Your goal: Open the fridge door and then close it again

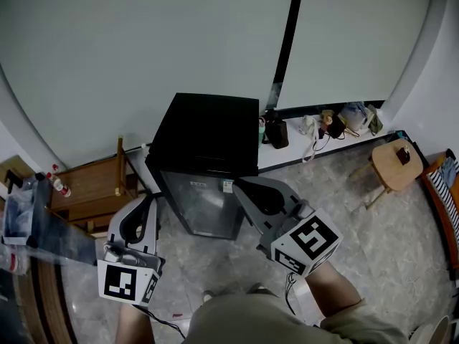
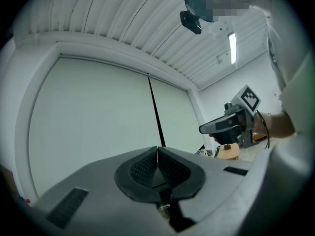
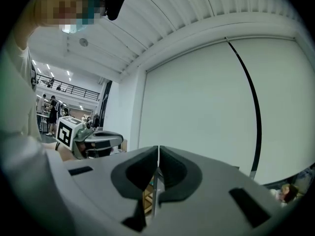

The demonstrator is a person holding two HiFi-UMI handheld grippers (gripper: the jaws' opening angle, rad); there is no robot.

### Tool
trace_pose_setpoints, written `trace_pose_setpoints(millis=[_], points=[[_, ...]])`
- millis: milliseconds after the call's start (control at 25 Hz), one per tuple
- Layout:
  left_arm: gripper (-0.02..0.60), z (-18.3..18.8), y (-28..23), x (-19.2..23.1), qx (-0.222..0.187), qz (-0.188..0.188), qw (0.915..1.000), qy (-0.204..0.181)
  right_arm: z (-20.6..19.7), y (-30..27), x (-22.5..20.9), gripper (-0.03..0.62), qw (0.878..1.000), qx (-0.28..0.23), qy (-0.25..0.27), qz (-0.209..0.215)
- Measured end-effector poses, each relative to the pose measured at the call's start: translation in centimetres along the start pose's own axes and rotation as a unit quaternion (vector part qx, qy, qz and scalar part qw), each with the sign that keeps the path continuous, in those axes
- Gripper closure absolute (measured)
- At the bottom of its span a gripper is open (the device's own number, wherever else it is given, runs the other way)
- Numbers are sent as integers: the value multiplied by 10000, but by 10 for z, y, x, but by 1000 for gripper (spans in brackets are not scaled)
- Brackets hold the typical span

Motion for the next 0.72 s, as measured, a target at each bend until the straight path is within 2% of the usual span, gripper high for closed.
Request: trace_pose_setpoints(millis=[240, 480, 720], points=[[574, -21, -1, -32, 187, -104, 9995, 249, -31, 24, -10, 592, 9994, 209, -247, -153], [574, -44, 0, -62, 561, -305, 9969, 455, -56, 43, -1, 594, 9979, 523, -370, -75], [574, -69, 7, -85, 935, -432, 9926, 645, -82, 59, 8, 595, 9932, 820, -821, 35]])
Point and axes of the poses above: the fingertips, and each gripper's own axes: y backward along the fingers, x to its left, z out of its top, the point moved 9 cm from there along y, backward along the fingers, and after that the axes turned 4 degrees about -x, right-handed, at the moved point
